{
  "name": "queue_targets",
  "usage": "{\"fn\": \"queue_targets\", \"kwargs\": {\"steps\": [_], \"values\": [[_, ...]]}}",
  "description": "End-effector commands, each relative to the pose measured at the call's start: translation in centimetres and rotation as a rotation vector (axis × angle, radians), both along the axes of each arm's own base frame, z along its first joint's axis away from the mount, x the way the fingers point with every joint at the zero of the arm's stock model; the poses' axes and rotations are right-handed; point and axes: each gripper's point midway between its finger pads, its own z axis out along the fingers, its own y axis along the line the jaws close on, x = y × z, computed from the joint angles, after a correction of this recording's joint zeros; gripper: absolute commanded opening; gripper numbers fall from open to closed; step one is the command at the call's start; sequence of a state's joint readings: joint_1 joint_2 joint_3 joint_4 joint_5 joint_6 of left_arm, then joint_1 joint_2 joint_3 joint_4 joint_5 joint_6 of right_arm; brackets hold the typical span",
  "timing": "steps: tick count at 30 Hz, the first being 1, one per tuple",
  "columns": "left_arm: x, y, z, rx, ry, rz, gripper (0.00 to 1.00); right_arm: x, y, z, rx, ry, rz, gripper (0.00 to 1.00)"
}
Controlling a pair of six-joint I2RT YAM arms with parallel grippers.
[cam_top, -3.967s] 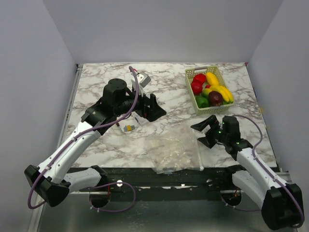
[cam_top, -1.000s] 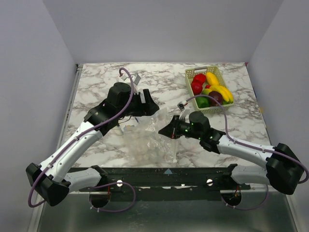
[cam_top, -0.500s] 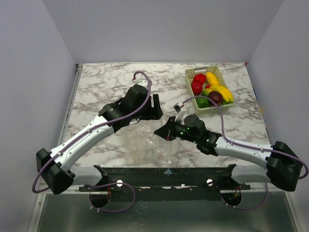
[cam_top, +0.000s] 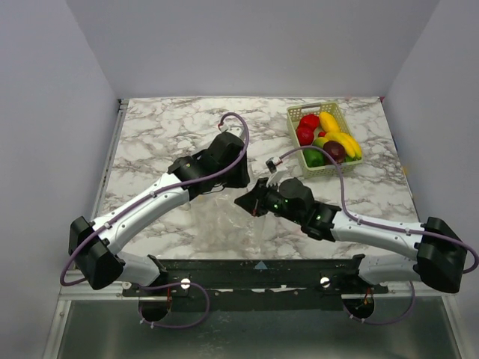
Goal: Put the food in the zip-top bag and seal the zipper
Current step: Open the zipper of the food storage bag at the center of the board.
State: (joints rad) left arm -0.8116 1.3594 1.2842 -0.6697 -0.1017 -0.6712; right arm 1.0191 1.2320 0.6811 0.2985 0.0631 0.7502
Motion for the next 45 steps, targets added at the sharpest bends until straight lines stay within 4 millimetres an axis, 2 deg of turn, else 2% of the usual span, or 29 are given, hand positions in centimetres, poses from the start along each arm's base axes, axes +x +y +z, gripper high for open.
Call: {"fn": "queue_targets", "kwargs": {"steps": [1, 4, 5, 8, 10, 14, 16, 18, 23, 26, 28, 31, 32, 36, 38, 43, 45], "values": [[-0.1, 0.8, 0.3, 0.055, -0.045, -0.036, 0.15, 0.7, -0.1, -0.1, -0.076, 0.037, -0.053, 0.10], [0.3, 1.6, 0.9, 0.095, -0.092, -0.042, 0.02, -0.2, -1.6, -1.3, -0.170, 0.157, -0.086, 0.34], [0.4, 1.8, 0.8, 0.108, -0.105, -0.048, 0.00, -0.7, -1.9, -1.0, -0.178, 0.188, -0.087, 0.39], [0.6, 2.1, 0.8, 0.128, -0.131, -0.071, 0.00, -2.3, -3.1, -0.3, -0.214, 0.259, -0.067, 0.51], [0.5, 1.9, 0.9, 0.135, -0.134, -0.095, 0.00, -2.4, -4.4, 0.5, -0.247, 0.267, -0.100, 0.57], [0.6, 1.8, 1.1, 0.146, -0.143, -0.121, 0.00, -1.4, -7.3, 3.2, -0.230, 0.211, -0.228, 0.71], [0.6, 1.7, 1.1, 0.144, -0.147, -0.128, 0.00, -0.8, -8.6, 3.3, -0.243, 0.168, -0.280, 0.71], [0.3, 1.3, 1.2, 0.128, -0.137, -0.147, 0.00, 0.0, -9.3, 2.5, -0.280, 0.168, -0.336, 0.65], [-0.1, 0.9, 1.2, 0.106, -0.121, -0.162, 0.00, 0.3, -5.4, 1.1, -0.244, 0.149, -0.216, 0.54], [-0.3, 0.8, 1.4, 0.092, -0.120, -0.170, 0.00, 1.1, -3.9, 0.4, -0.234, 0.133, -0.205, 0.48], [-0.4, 0.9, 1.5, 0.090, -0.124, -0.171, 0.00, 1.2, -3.1, 0.0, -0.238, 0.139, -0.190, 0.39], [-0.6, 0.8, 1.3, 0.095, -0.127, -0.195, 0.00, 1.3, -2.5, 0.4, -0.205, 0.145, -0.184, 0.08], [-0.6, 0.8, 1.3, 0.099, -0.130, -0.210, 0.04, 1.2, -2.5, 0.7, -0.181, 0.146, -0.188, 0.01], [-0.9, 1.5, 1.1, 0.128, -0.153, -0.227, 0.32, 1.0, -2.5, 2.1, -0.048, 0.179, -0.221, 0.01], [-1.2, 2.0, 1.0, 0.130, -0.163, -0.226, 0.40, 0.9, -2.4, 2.5, 0.004, 0.201, -0.228, 0.01], [-2.3, 3.6, 0.2, 0.155, -0.159, -0.214, 0.48, 1.2, -2.3, 2.6, 0.033, 0.229, -0.261, 0.01], [-2.8, 3.7, -0.2, 0.150, -0.155, -0.227, 0.52, 1.2, -1.8, 2.9, 0.057, 0.237, -0.248, 0.01]]}}
